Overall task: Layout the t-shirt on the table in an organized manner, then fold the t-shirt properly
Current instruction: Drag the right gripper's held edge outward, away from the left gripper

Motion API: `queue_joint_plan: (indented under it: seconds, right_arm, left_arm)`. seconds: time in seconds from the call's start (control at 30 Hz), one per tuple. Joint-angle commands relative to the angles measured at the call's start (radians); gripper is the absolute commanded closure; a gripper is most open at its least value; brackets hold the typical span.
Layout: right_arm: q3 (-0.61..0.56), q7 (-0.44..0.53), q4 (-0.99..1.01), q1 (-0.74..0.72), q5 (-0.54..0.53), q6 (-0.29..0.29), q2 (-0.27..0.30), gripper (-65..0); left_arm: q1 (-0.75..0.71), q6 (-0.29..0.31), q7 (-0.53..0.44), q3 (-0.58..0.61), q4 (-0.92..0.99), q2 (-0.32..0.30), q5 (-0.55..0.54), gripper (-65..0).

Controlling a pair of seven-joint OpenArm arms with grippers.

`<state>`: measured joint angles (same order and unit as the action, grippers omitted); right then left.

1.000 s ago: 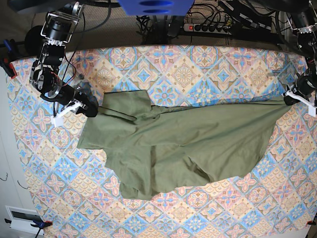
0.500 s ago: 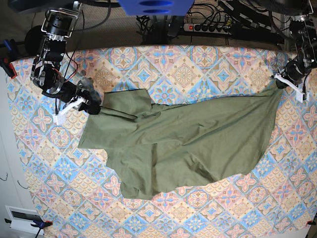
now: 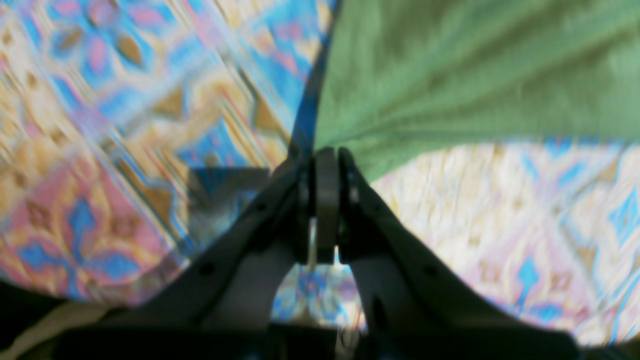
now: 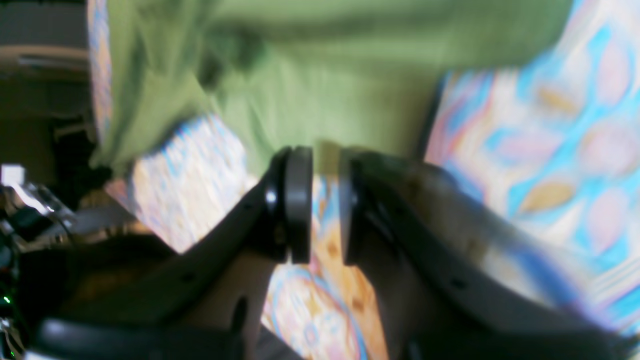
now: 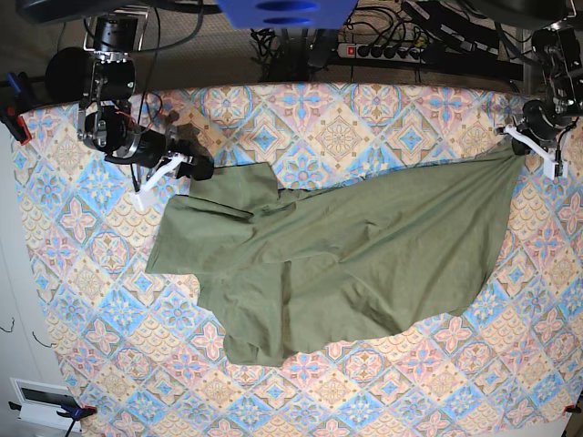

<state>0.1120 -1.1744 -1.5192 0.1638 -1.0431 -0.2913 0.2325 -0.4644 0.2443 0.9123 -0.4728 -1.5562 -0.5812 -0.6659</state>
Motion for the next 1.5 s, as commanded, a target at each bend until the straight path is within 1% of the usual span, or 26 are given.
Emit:
queue_joint_plan:
  seconds: [0.0,0.07,0.23,0.3,0.33,0.43,0.5,0.57,0.6,0.7,0.77,0.87,1.03,1.37,1.47]
  right_arm:
    - [-0.016,0.017,-0.016,-0.02,-0.027,-0.012,0.012,-9.5]
    - [-0.044,0.018,-0.014,-0.023,0.028,-0.012,0.014,-9.5]
    - [-0.081,0.015,-0.008,-0.023,0.304,-0.012,0.012,-9.5]
    - [-0.076,0.015,-0.011,-0.023,0.373,-0.012,0.012,-9.5]
    - [-0.074,0.015,-0.017,-0.023,0.387,-0.012,0.012,-9.5]
    - [-0.051,0.012,-0.051,-0.011,0.352,-0.012,0.018,-9.5]
    - [-0.027,0.017,-0.1,0.018,0.31,-0.012,0.041,-9.5]
    - [-0.018,0.017,-0.137,0.023,0.3,-0.012,0.044,-11.3]
    - [-0.015,0.017,-0.143,0.023,0.303,-0.012,0.044,-13.2]
    - [0.042,0.018,-0.119,-0.002,0.303,-0.012,0.041,-23.7]
    - [0.081,0.018,-0.099,-0.022,0.303,-0.012,0.04,-27.7]
    - [0.102,0.018,-0.088,-0.062,0.301,-0.012,0.04,-27.9]
    - [0.104,0.018,0.007,-0.158,0.301,-0.012,0.04,-27.9]
    - [0.102,0.02,0.119,-0.238,0.301,-0.012,0.04,-27.9]
    - [0.102,0.046,0.136,-0.246,0.301,-0.012,0.038,-27.9]
  left_arm:
    - [-0.001,-0.001,-0.012,-0.008,-0.014,-0.023,-0.001,0.0]
    - [-0.001,-0.001,-0.012,-0.008,-0.013,-0.023,-0.001,0.0]
    - [-0.001,-0.001,-0.012,-0.011,-0.013,-0.023,-0.001,0.0]
    - [-0.001,-0.001,-0.014,-0.013,-0.013,-0.023,-0.001,0.0]
    - [0.0,-0.001,-0.014,-0.011,-0.013,-0.023,-0.001,0.0]
    - [0.002,-0.001,-0.014,-0.01,-0.013,-0.023,-0.001,0.0]
    - [0.002,-0.001,-0.014,-0.008,-0.013,-0.02,-0.001,0.0]
    - [0.002,-0.001,-0.014,-0.008,-0.013,-0.016,-0.001,0.0]
    - [0.002,-0.001,-0.014,-0.008,-0.013,-0.015,-0.001,0.0]
    - [0.005,-0.001,-0.014,-0.008,-0.013,-0.015,-0.001,0.0]
    - [0.006,-0.001,-0.014,-0.008,-0.013,-0.015,-0.001,0.0]
    - [0.005,-0.001,-0.014,-0.008,-0.013,-0.015,-0.002,0.0]
    - [0.008,-0.001,-0.014,-0.008,-0.013,-0.013,-0.002,0.0]
    - [0.008,-0.001,-0.014,-0.008,-0.013,-0.013,-0.002,0.0]
    - [0.008,-0.001,-0.014,-0.008,-0.013,-0.013,-0.002,0.0]
